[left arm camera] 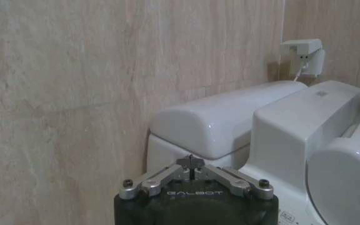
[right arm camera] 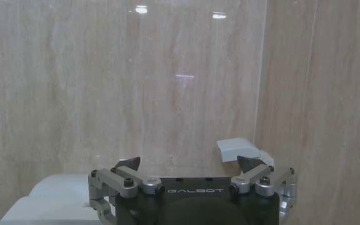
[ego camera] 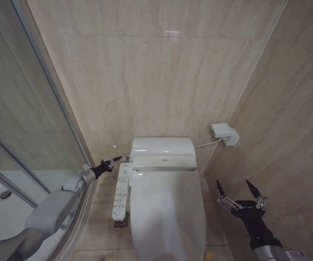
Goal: Open the toilet lid, clean the toilet bowl with a toilet brush, close the toilet lid, and flush.
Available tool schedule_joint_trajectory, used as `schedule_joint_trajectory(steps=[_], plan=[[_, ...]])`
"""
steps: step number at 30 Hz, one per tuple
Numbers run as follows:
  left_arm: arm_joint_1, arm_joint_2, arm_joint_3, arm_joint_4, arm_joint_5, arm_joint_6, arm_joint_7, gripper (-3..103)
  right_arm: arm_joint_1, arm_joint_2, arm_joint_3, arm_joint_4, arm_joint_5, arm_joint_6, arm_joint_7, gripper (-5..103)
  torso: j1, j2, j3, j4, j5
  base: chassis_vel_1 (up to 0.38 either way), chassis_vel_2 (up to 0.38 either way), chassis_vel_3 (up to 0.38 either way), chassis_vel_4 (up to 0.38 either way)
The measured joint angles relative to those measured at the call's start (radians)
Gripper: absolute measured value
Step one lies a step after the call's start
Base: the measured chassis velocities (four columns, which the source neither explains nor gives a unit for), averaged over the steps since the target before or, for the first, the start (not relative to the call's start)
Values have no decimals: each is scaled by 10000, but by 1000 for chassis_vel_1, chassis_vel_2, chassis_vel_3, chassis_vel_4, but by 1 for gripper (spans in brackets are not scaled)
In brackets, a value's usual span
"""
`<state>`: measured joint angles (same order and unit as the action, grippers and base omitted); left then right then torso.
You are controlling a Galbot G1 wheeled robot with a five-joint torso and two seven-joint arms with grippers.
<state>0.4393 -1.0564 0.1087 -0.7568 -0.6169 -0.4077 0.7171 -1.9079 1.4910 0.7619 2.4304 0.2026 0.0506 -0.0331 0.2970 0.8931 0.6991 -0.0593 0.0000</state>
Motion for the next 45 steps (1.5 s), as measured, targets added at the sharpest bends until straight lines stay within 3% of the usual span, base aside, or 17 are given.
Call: schedule_joint_trajectory(steps=[14,45], plan=[[-369,-433,167,1082,321,-512,397,0,0,0,0,0,0,0,0,100,2,0,1,-2,0,0,0,0,0],[-558,-712,119,1895,504,-581,490,0,0,0,0,0,0,0,0,100,2,1,2,-2,-2,0,0,0,0]])
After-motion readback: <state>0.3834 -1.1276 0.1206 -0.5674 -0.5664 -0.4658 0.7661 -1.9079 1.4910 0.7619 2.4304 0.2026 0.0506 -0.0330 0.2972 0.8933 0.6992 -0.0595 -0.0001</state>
